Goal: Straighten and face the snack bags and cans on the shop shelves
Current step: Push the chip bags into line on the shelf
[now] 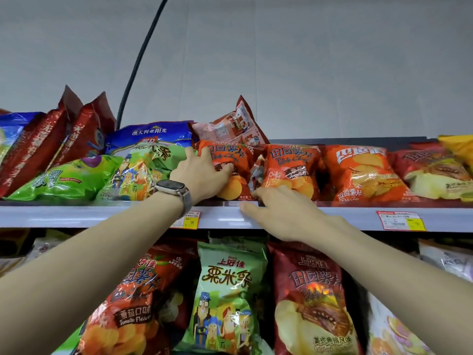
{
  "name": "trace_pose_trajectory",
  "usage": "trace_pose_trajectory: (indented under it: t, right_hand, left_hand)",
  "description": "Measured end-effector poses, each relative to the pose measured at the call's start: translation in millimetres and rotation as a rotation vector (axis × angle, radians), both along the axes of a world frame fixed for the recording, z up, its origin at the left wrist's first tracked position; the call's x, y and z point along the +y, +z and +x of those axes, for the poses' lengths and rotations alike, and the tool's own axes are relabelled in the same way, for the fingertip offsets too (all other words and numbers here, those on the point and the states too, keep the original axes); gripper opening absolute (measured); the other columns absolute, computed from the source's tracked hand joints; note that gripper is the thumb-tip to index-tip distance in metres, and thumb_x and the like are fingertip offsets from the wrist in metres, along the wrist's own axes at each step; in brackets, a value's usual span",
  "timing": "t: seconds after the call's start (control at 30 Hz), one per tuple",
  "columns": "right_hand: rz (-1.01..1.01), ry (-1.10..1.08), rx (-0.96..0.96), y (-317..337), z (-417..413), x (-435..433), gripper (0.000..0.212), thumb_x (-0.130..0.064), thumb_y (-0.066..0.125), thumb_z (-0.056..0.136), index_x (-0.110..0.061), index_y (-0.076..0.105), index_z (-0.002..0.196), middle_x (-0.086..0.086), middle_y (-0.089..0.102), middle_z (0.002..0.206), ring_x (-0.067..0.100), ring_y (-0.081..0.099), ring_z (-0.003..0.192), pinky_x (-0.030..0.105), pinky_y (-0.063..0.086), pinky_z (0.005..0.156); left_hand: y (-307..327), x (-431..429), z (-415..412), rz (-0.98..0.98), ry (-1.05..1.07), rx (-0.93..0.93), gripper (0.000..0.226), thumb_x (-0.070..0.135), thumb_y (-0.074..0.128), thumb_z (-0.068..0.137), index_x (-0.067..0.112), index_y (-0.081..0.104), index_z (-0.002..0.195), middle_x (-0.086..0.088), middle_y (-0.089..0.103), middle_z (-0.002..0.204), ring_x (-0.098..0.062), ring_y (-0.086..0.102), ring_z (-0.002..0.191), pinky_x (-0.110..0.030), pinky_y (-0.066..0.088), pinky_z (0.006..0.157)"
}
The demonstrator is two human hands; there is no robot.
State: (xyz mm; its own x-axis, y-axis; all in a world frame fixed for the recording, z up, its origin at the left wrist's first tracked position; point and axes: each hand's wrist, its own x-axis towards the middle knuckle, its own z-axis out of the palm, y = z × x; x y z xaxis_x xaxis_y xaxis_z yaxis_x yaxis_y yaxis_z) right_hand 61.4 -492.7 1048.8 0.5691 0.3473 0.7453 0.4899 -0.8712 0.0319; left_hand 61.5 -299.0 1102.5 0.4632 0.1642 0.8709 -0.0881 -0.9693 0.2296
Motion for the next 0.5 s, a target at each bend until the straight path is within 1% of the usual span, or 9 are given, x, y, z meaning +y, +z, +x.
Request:
trace_pose_trajectory:
  t: [0.1,0.17,0.2,0.27,0.3,0.37,0.4,0.43,0.5]
  right_hand:
    - [0.019,0.045,0.018,5,-2,-8,0.065,-0.075,0.033,0.092,-0.028,0.067,0.121,0.006,0.068,0.121,0.034,0.061,0.111,0.045,0.053,0.088]
    - [0.024,0.067,0.014,8,-3,-18,0.062,-0.074,0.034,0.092,-0.03,0.068,0.119,0.003,0.07,0.118,0.032,0.062,0.107,0.047,0.055,0.088]
    - [0.029,0.072,0.002,9,-4,-25,0.059,-0.073,0.035,0.092,-0.031,0.068,0.117,0.002,0.07,0.115,0.031,0.063,0.105,0.046,0.055,0.087]
    - [0.05,0.067,-0.027,11,-6,-41,0.052,-0.07,0.038,0.09,-0.035,0.069,0.113,-0.002,0.072,0.112,0.03,0.065,0.104,0.045,0.056,0.087]
    - [0.067,0.065,-0.037,12,-8,-52,0.047,-0.067,0.041,0.09,-0.037,0.07,0.111,-0.003,0.072,0.112,0.03,0.065,0.104,0.044,0.056,0.087]
    - [0.091,0.06,-0.056,15,-9,-77,0.042,-0.065,0.042,0.089,-0.039,0.071,0.106,-0.003,0.072,0.112,0.03,0.065,0.102,0.044,0.055,0.085]
    - [0.096,0.055,-0.062,15,-10,-92,0.043,-0.065,0.041,0.087,-0.04,0.071,0.105,-0.003,0.073,0.111,0.029,0.065,0.102,0.044,0.056,0.084]
    - [0.102,0.047,-0.068,15,-11,-107,0.046,-0.067,0.039,0.086,-0.039,0.071,0.104,-0.004,0.073,0.108,0.027,0.066,0.101,0.044,0.056,0.083]
    - [0.107,0.028,-0.085,15,-13,-142,0.05,-0.067,0.039,0.085,-0.034,0.072,0.103,-0.006,0.073,0.107,0.026,0.066,0.104,0.042,0.055,0.081]
  left_hand:
    - [12,-2,-8,0.049,0.05,-0.034,0.068,0.069,0.047,0.095,0.022,0.046,0.144,-0.017,0.046,0.135,-0.045,0.058,0.12,-0.049,0.049,0.091]
    - [19,-10,-18,0.1,0.076,-0.026,0.067,0.061,0.052,0.095,0.022,0.043,0.149,-0.018,0.045,0.142,-0.044,0.053,0.126,-0.049,0.049,0.091]
    - [22,-16,-24,0.132,0.078,-0.025,0.066,0.057,0.054,0.094,0.022,0.044,0.149,-0.019,0.045,0.145,-0.043,0.05,0.129,-0.049,0.049,0.093]
    - [23,-35,-36,0.184,0.051,-0.037,0.063,0.054,0.052,0.09,0.021,0.055,0.143,-0.019,0.047,0.148,-0.04,0.05,0.129,-0.049,0.051,0.097]
    - [22,-48,-42,0.199,0.021,-0.043,0.063,0.056,0.048,0.085,0.021,0.062,0.136,-0.017,0.054,0.142,-0.037,0.055,0.123,-0.048,0.054,0.095]
    - [15,-77,-53,0.203,-0.061,-0.017,0.061,0.058,0.042,0.078,0.021,0.075,0.113,-0.01,0.07,0.114,-0.028,0.066,0.097,-0.042,0.06,0.083]
    - [12,-92,-56,0.201,-0.096,0.014,0.058,0.058,0.042,0.076,0.019,0.077,0.102,-0.006,0.073,0.098,-0.026,0.068,0.085,-0.041,0.061,0.079]
    - [8,-107,-56,0.194,-0.12,0.045,0.055,0.058,0.044,0.075,0.018,0.078,0.093,-0.004,0.073,0.087,-0.025,0.068,0.078,-0.042,0.062,0.077]
    - [-1,-140,-54,0.174,-0.144,0.104,0.05,0.057,0.048,0.074,0.017,0.078,0.081,-0.003,0.071,0.074,-0.027,0.068,0.073,-0.041,0.062,0.075]
